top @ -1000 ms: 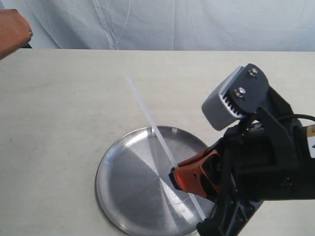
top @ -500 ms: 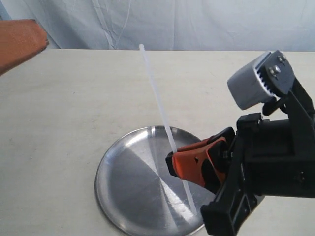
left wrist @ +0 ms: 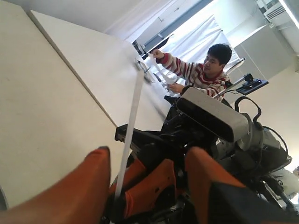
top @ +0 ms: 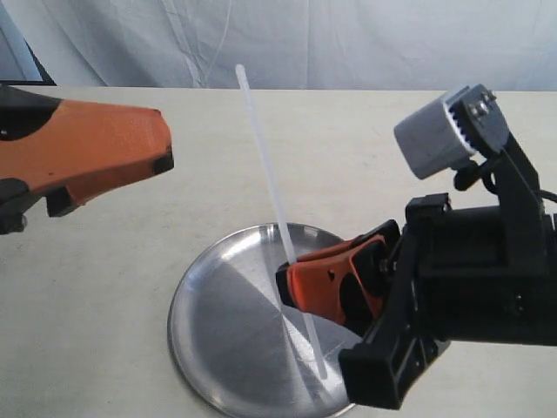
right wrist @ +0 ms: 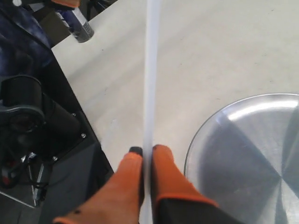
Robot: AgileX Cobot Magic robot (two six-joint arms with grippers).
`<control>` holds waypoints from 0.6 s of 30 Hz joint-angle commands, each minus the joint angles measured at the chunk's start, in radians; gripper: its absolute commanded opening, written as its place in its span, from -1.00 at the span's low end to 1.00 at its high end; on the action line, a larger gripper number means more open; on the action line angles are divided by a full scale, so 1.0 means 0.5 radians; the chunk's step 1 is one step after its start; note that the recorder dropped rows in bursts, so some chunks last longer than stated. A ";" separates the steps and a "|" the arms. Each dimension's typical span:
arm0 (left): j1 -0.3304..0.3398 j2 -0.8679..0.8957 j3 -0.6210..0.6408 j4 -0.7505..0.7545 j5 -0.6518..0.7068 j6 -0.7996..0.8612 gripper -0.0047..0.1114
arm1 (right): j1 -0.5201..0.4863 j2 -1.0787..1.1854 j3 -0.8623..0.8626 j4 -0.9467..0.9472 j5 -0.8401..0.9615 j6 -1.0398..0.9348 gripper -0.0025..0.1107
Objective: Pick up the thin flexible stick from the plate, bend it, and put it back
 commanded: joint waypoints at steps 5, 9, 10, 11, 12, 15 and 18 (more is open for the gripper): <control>-0.009 0.006 -0.012 -0.057 -0.161 0.072 0.15 | -0.008 0.014 0.012 0.063 -0.054 -0.020 -0.97; -0.009 0.006 -0.012 -0.057 -0.209 0.139 0.15 | -0.008 0.063 0.012 0.315 -0.055 -0.238 -0.97; -0.009 0.006 -0.012 -0.057 -0.223 0.148 0.15 | -0.008 0.078 0.012 0.417 -0.040 -0.336 -0.97; -0.009 0.006 -0.012 -0.057 -0.227 0.153 0.15 | -0.008 0.095 0.012 0.504 -0.018 -0.448 -0.97; -0.009 0.006 -0.012 -0.057 -0.241 0.153 0.15 | -0.008 0.113 0.008 0.612 0.002 -0.552 -0.97; -0.063 0.006 -0.012 -0.057 -0.288 0.158 0.15 | -0.008 0.176 0.003 0.883 0.066 -0.810 -0.97; -0.161 0.006 -0.012 -0.057 -0.335 0.174 0.15 | -0.008 0.242 -0.038 0.978 0.150 -0.926 -0.97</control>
